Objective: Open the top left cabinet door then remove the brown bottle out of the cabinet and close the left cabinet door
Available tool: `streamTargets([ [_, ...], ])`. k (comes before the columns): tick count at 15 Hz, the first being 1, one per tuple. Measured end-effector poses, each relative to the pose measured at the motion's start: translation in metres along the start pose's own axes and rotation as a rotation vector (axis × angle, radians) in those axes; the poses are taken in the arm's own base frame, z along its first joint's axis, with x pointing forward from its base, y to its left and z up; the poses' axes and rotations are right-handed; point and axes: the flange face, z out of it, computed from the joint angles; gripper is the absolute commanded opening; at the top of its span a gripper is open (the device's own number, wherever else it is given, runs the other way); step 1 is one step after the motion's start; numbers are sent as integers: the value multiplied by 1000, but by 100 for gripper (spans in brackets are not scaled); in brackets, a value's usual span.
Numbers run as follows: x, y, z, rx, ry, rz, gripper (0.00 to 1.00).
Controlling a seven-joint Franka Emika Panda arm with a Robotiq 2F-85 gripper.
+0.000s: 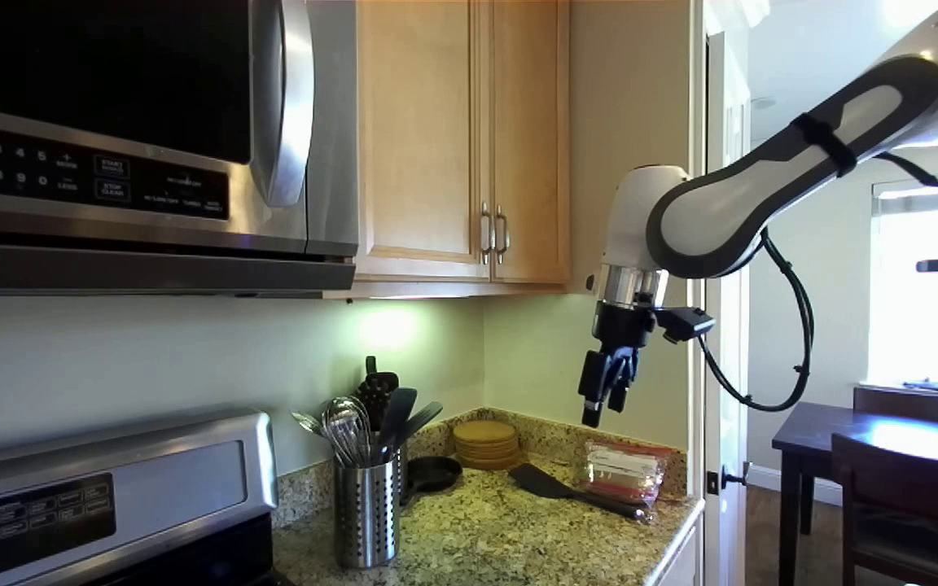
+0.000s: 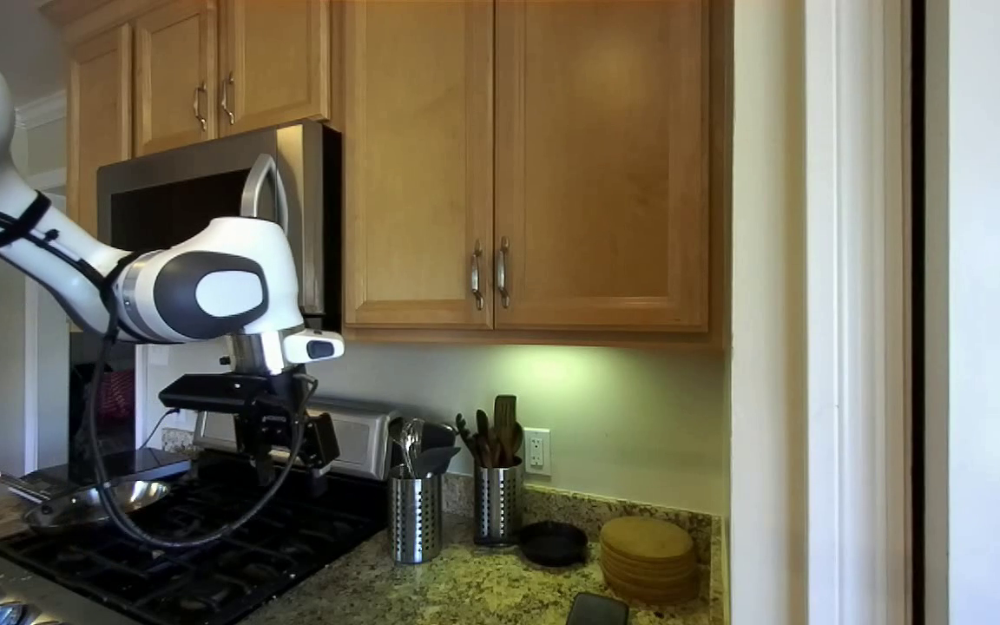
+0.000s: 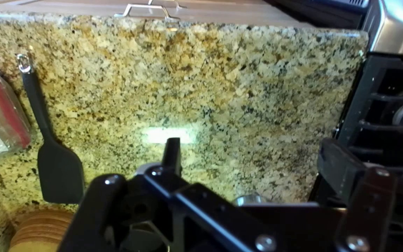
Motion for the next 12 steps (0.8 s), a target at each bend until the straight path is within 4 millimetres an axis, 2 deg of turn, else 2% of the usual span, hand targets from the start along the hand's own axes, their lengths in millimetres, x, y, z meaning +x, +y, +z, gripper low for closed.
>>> streamTargets([
  [8,79,17,-57,-26,211,132,100],
  [10,92,18,-73,-67,251,156,100],
  [12,94,16,-76,-68,257,156,100],
])
